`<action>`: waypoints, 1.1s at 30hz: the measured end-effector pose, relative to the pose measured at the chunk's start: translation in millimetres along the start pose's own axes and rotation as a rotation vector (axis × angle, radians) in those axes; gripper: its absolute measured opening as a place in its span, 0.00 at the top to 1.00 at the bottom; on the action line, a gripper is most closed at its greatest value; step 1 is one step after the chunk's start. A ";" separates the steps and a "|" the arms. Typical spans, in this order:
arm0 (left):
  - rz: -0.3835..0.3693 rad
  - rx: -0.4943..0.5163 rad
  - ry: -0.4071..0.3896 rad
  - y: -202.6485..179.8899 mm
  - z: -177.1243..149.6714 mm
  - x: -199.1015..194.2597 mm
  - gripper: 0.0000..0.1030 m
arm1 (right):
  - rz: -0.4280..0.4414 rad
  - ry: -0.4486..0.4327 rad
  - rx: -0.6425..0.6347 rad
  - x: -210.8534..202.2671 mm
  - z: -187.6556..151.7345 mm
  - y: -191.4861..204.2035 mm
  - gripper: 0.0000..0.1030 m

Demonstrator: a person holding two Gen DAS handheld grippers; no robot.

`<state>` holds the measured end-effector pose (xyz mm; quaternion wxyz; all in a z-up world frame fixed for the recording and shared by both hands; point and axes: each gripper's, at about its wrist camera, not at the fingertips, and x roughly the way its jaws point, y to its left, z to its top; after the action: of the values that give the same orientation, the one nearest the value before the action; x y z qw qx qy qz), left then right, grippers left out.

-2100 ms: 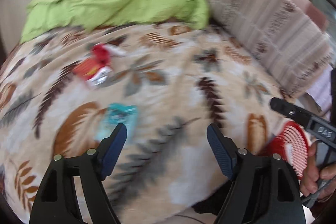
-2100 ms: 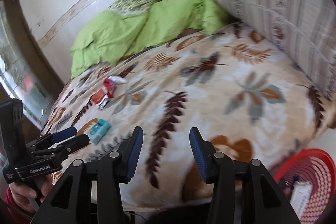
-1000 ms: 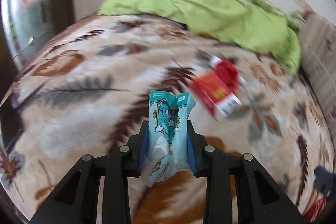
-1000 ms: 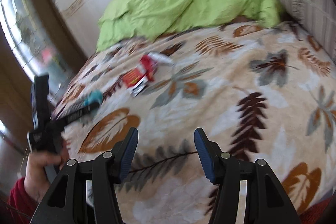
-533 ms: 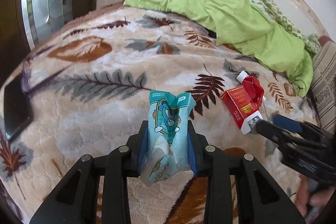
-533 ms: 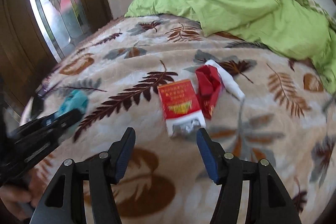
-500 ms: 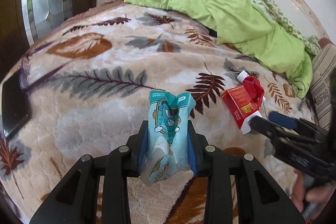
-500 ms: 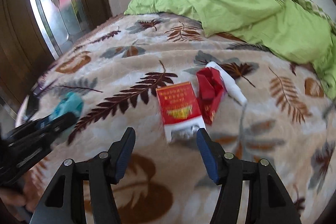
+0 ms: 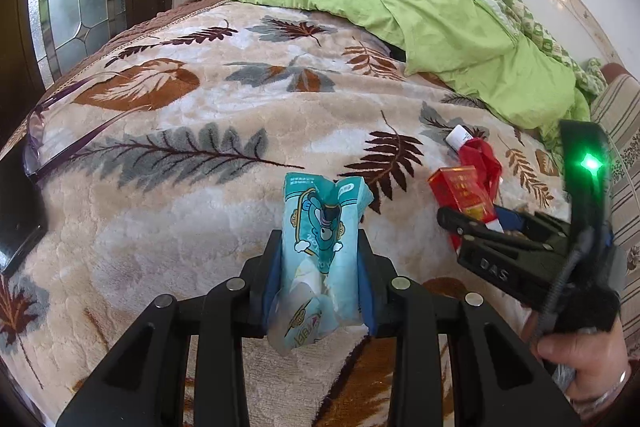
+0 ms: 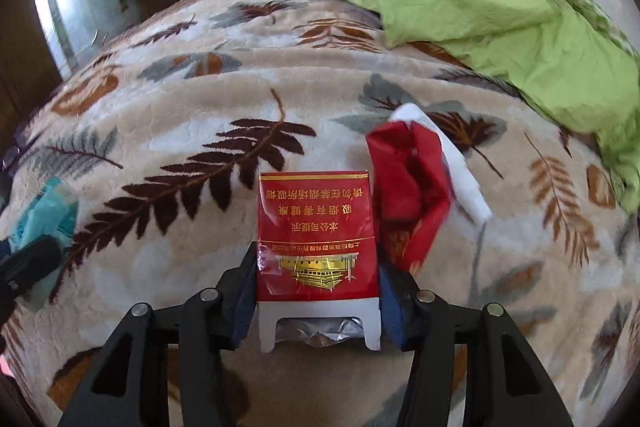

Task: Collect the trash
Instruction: 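Grasp the red cigarette box with the right gripper while the left holds the packet, then lift the packet and cigarette box in both grippers and carry toward the red basket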

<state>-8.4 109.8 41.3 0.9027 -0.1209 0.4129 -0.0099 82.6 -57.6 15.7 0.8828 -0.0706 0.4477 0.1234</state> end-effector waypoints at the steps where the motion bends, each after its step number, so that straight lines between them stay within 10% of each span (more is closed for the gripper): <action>1: -0.003 0.008 0.001 -2.9 -1.1 -0.4 0.69 | 0.012 -0.011 0.036 -8.0 -5.8 -2.5 0.46; 12: 0.018 0.153 -0.042 -45.5 -16.5 -9.2 0.69 | -0.030 -0.145 0.280 -112.0 -81.4 -25.3 0.46; 33: 0.064 0.348 -0.120 -91.4 -42.5 -18.8 0.68 | -0.054 -0.177 0.313 -120.9 -93.9 -57.5 0.46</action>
<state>-45.1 14.4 49.2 0.9328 0.0500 0.3541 -0.0451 -42.6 -153.5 58.9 0.9220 0.0668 0.3798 0.0343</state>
